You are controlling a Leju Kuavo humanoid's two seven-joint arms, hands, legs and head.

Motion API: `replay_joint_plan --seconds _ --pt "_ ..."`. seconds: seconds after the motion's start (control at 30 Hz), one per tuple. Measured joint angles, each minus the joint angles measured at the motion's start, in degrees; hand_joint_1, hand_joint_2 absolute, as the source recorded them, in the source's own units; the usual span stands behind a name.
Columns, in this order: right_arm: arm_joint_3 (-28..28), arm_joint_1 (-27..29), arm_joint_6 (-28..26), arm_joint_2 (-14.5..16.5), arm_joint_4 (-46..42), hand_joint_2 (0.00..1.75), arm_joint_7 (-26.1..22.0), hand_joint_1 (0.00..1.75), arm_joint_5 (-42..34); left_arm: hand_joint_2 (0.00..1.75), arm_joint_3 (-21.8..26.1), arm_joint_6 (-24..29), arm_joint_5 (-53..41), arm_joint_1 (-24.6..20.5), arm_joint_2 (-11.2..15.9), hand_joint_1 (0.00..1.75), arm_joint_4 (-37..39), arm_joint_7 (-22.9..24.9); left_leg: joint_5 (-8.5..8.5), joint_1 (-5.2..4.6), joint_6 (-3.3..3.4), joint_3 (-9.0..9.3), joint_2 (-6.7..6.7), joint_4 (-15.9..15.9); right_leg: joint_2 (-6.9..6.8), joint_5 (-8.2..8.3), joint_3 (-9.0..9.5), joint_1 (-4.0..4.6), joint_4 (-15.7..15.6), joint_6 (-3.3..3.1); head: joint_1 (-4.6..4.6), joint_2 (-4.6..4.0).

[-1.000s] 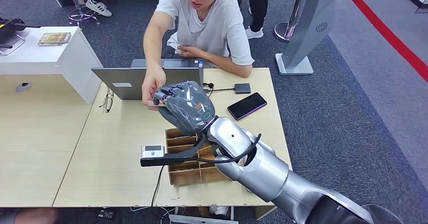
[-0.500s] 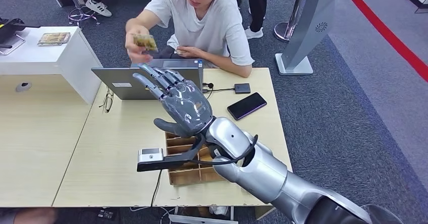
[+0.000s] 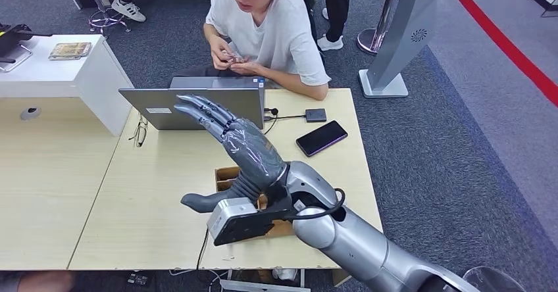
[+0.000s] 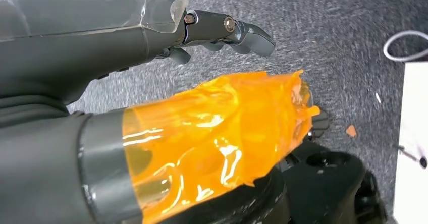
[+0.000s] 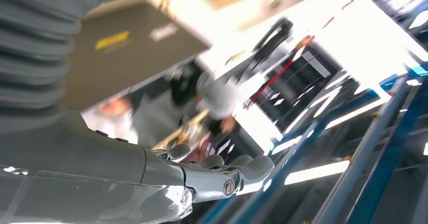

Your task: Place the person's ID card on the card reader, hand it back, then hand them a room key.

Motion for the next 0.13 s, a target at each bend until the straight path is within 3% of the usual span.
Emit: replay_joint_plan --seconds 0.13 --pt "-1.26 1.67 3.56 -0.55 -1.8 0.0 -2.28 0.0 -6.68 0.0 0.6 -0.84 0.97 -0.43 -1.37 0.0 2.02 -0.46 0.0 0.01 0.0 0.0 0.0 0.0 0.01 -0.01 0.0 0.0 0.0 -0.01 -0.01 0.0"
